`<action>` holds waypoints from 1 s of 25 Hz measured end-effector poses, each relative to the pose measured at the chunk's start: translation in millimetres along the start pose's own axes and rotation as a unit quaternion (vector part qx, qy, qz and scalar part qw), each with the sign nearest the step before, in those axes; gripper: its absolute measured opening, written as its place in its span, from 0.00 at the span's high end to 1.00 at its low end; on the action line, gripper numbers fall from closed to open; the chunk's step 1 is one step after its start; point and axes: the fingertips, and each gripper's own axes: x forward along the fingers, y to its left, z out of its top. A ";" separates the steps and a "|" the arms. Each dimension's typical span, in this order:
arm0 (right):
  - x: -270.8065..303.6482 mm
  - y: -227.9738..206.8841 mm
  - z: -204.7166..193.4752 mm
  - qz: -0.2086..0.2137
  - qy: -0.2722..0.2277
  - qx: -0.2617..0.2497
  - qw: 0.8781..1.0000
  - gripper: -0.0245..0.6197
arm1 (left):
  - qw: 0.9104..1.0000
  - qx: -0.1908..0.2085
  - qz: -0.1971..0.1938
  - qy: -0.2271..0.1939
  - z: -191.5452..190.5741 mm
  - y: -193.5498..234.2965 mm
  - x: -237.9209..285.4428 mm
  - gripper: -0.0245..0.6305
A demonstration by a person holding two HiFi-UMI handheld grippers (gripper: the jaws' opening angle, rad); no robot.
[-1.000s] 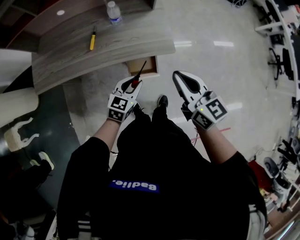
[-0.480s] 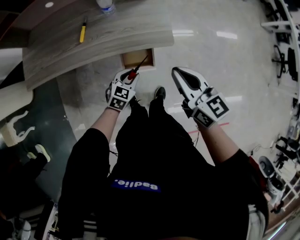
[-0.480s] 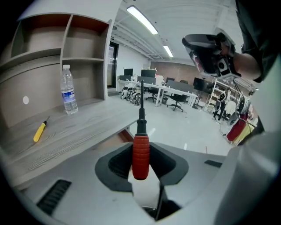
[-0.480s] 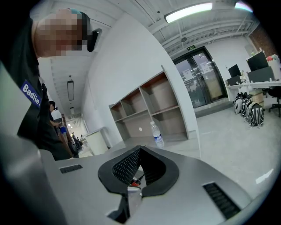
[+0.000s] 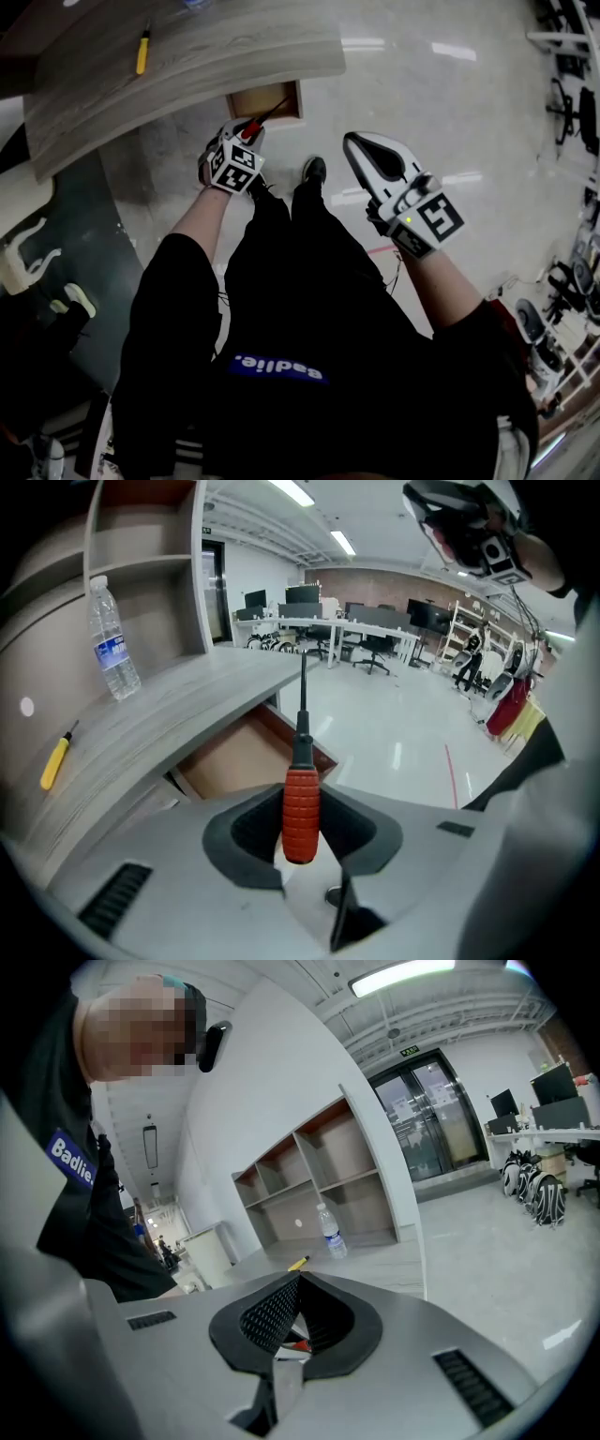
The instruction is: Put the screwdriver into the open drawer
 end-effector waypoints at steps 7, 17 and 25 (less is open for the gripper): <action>-10.0 -5.4 -22.5 -0.006 0.018 0.016 1.000 0.92 | 0.999 0.012 0.009 0.051 -18.3 6.2 27.9 0.80; -18.2 -21.4 -34.0 -0.024 0.032 0.030 0.999 0.92 | 0.993 0.031 0.023 0.115 -31.2 21.0 54.4 0.80; -23.5 -29.5 -43.5 -0.035 0.041 0.044 0.998 0.92 | 0.985 0.035 0.035 0.163 -42.0 30.5 69.8 0.80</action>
